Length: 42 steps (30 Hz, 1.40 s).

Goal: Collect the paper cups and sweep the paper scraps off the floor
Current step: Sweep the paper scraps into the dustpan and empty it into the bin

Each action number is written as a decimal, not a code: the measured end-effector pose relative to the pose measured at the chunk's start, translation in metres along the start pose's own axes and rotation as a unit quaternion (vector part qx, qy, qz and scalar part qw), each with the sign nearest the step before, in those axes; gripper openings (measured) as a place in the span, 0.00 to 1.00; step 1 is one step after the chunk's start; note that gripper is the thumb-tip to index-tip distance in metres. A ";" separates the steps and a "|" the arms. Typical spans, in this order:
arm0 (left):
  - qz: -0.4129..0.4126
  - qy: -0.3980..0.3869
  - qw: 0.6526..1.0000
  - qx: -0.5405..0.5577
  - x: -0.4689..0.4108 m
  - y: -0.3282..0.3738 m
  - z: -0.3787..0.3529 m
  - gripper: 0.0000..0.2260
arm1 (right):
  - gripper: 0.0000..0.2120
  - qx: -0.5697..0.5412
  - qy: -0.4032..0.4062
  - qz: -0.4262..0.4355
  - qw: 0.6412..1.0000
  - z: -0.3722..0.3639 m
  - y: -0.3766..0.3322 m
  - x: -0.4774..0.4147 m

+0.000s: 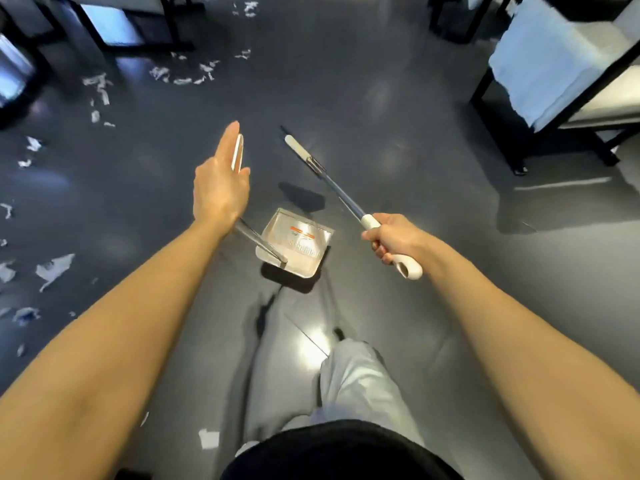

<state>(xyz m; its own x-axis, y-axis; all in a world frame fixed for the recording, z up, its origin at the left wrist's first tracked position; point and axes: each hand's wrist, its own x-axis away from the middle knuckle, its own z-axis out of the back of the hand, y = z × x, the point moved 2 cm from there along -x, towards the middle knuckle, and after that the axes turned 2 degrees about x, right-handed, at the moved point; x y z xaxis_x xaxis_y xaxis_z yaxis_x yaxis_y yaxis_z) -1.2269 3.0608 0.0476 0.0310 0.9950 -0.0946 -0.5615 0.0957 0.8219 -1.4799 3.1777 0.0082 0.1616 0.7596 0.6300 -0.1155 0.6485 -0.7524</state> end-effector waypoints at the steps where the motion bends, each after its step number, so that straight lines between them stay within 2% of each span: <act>1: 0.002 0.004 1.000 -0.007 -0.041 -0.001 -0.011 0.31 | 0.06 0.006 -0.002 0.002 1.000 0.009 -0.022 -0.035; 5: 0.002 0.040 0.999 -0.033 -0.203 -0.010 -0.055 0.31 | 0.06 0.014 -0.015 0.014 1.000 0.039 -0.122 -0.184; 8: 0.019 0.044 0.999 0.012 -0.330 -0.011 -0.078 0.30 | 0.08 0.022 -0.029 0.023 0.999 0.065 -0.209 -0.288; 12: 0.009 0.096 0.994 -0.049 -0.475 -0.001 -0.092 0.30 | 0.09 0.035 -0.026 0.032 0.999 0.085 -0.324 -0.413; 15: 0.036 0.112 0.993 0.002 -0.584 0.000 -0.101 0.30 | 0.07 0.042 -0.024 0.034 0.998 0.092 -0.409 -0.511; 20: 0.030 0.093 0.995 0.030 -0.790 -0.009 -0.143 0.31 | 0.05 0.047 -0.040 0.038 0.997 0.104 -0.523 -0.685; 24: 0.019 0.081 0.994 -0.067 -0.952 -0.012 -0.169 0.29 | 0.09 0.031 -0.051 0.029 0.998 0.113 -0.623 -0.809; 29: 0.037 0.076 0.996 -0.042 -1.152 0.009 -0.195 0.30 | 0.10 0.035 -0.066 0.018 0.997 0.149 -0.751 -0.942; 35: 0.068 0.088 0.994 0.016 -1.402 -0.008 -0.252 0.31 | 0.08 0.035 -0.057 0.042 0.997 0.178 -0.910 -1.153; 38: 0.078 0.106 0.991 -0.003 -1.520 -0.004 -0.279 0.31 | 0.07 0.044 -0.075 0.054 0.995 0.193 -0.997 -1.246; 42: 0.092 0.108 0.988 0.053 -1.656 0.013 -0.297 0.29 | 0.07 0.058 -0.084 0.061 0.993 0.213 -1.106 -1.346</act>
<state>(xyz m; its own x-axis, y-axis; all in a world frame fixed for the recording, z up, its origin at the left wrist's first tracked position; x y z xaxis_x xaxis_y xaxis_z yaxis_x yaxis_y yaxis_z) -1.5309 1.4056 0.0481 -0.2468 0.9679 -0.0467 -0.4506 -0.0720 0.8898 -1.7782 1.4485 0.0338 -0.0253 0.8241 0.5659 -0.2381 0.5448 -0.8040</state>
